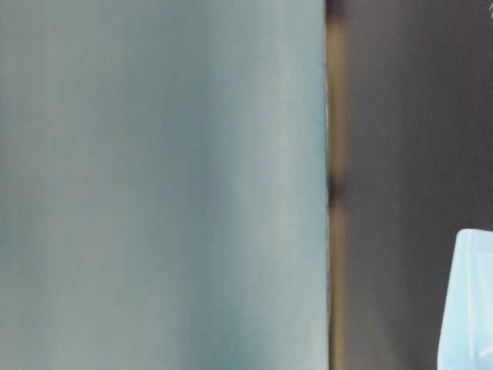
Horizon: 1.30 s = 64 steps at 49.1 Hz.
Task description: Hold the dustpan with the left arm, while a human hand uses a hand brush to gather screws into the dustpan.
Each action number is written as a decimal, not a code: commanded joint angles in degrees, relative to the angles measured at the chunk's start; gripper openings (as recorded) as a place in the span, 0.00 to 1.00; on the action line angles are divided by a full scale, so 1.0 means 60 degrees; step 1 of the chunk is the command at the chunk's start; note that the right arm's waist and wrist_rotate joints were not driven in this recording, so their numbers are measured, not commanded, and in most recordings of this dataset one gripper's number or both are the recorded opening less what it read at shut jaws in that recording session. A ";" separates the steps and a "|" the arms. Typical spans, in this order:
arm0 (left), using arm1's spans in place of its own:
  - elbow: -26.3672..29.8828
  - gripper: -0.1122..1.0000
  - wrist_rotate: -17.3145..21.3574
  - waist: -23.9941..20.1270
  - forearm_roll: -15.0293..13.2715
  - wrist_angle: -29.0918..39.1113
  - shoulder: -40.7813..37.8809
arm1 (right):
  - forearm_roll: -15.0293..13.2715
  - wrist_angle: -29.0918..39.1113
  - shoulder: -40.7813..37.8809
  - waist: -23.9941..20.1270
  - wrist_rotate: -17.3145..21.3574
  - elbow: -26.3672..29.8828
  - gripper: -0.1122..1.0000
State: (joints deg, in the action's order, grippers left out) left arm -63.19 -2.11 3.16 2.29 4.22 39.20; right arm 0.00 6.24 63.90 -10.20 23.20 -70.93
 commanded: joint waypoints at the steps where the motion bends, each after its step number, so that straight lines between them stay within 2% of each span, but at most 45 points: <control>1: 0.0161 0.10 -0.0015 -0.0117 0.0029 0.0176 -0.0396 | -0.0029 0.0542 0.0249 0.0000 0.0000 -0.0073 0.10; 6: 0.0088 0.10 -0.0029 -0.0146 0.0029 0.0205 -0.0703 | 0.0044 0.0908 0.0601 0.0000 0.0000 -0.0278 0.10; 19: 0.0088 0.11 -0.0059 -0.0117 0.0044 0.0396 -0.1421 | 0.0044 0.0938 0.1655 0.0000 -0.0015 -0.0967 0.10; 21: 0.0073 0.13 -0.0044 -0.0132 0.0029 0.0425 -0.1611 | 0.0044 0.1040 0.1846 0.0000 0.0000 -0.1069 0.10; 25: 0.0073 0.30 -0.0059 -0.0132 0.0044 0.0425 -0.2007 | 0.0044 0.1318 0.2227 0.0000 0.0000 -0.1304 0.10; 33: 0.0234 0.75 -0.0088 -0.0117 0.0029 0.0396 -0.2827 | 0.0044 0.1450 0.2871 0.0000 -0.0015 -0.1362 0.10; 38: 0.0308 0.91 -0.0146 -0.0088 0.0029 0.0278 -0.3193 | 0.0029 0.1450 0.3135 0.0000 0.0000 -0.1392 0.10; 53: -0.0337 0.92 -0.0806 0.0176 0.0029 -0.1406 -0.3882 | 0.0044 0.1392 0.3413 0.0000 0.0000 -0.1685 0.10; 64: -0.0264 0.92 -0.0894 0.0278 0.0029 -0.1655 -0.4497 | 0.0044 0.1377 0.3413 0.0000 0.0000 -0.1699 0.10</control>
State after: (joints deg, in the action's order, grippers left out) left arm -65.83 -7.47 4.66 2.29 -4.83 13.18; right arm 0.18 15.03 84.64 -10.20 23.12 -81.39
